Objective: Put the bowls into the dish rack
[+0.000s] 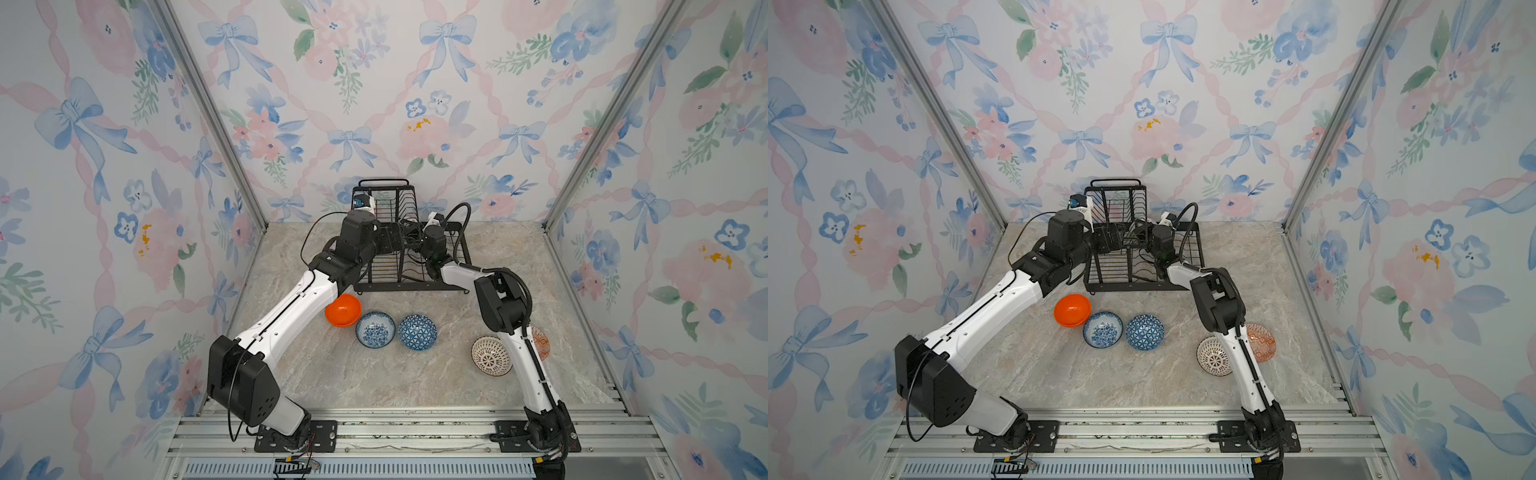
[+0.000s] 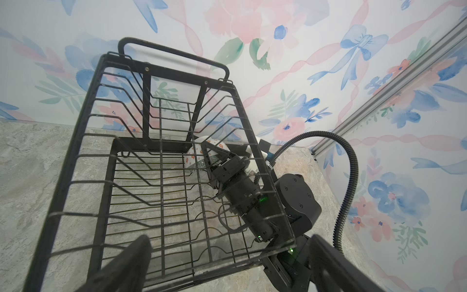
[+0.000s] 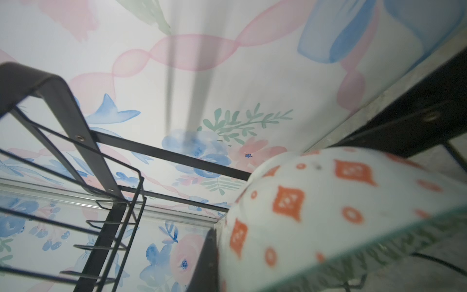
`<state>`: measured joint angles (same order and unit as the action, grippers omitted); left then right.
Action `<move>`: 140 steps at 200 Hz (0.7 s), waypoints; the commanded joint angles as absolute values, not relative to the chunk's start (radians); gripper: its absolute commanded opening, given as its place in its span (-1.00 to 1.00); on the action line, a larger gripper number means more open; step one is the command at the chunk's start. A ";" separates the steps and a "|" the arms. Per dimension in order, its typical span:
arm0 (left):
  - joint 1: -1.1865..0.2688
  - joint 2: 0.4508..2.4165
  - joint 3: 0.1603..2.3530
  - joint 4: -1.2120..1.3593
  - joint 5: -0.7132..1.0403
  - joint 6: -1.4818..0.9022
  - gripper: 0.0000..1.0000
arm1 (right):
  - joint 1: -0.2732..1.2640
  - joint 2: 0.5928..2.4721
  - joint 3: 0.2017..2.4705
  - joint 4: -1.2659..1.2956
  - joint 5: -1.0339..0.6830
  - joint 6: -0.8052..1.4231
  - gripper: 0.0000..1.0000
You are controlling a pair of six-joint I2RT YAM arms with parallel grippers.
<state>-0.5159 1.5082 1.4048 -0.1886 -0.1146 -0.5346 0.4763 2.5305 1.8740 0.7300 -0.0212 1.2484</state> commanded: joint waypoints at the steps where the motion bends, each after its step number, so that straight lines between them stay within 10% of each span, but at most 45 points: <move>1: -0.506 1.490 1.388 -0.201 -0.110 -0.524 0.96 | 0.481 2.557 1.892 0.823 0.026 1.213 -1.00; 140: -0.499 1.464 1.359 -0.201 -0.105 -0.527 0.96 | 0.514 2.552 1.807 0.875 0.075 1.171 -1.00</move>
